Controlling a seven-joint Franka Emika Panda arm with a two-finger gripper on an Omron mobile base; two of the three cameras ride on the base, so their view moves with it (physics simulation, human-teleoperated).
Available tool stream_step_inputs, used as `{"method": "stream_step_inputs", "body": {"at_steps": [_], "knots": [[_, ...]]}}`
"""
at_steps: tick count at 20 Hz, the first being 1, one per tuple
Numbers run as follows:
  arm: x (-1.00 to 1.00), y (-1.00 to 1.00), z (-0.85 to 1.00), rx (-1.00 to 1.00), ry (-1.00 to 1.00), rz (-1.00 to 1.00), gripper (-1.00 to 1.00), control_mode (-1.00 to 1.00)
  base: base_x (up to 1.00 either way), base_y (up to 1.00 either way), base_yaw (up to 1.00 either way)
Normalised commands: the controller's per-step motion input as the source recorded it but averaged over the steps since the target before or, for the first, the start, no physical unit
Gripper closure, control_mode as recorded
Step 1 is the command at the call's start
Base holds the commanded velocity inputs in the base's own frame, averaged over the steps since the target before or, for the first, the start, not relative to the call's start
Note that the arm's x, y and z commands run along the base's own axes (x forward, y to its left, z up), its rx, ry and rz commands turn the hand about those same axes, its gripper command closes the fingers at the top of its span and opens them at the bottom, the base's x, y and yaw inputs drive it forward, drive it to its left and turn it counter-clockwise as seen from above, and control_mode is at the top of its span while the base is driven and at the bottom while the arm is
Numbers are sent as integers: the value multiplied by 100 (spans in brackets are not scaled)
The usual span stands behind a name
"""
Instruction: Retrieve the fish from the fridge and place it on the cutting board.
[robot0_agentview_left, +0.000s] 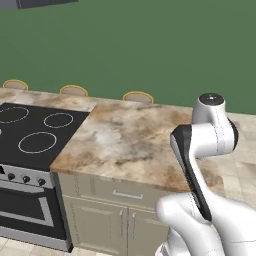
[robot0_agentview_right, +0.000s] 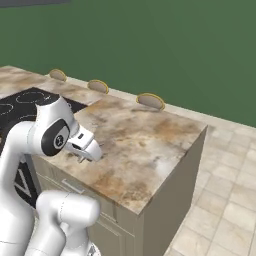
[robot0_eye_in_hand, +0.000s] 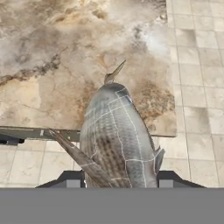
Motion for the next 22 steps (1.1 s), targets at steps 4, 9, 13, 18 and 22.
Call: {"method": "stream_step_inputs", "body": {"at_steps": [4,9,13,18,22], "knots": [[0,0,0,0,0,0,100,100,-10,72,3],[0,0,0,0,0,0,100,100,-3,84,12],[0,0,0,0,0,0,100,100,-1,100,47],[0,0,0,0,0,0,100,100,0,100,71],[0,0,0,0,0,0,100,100,0,94,80]]}}
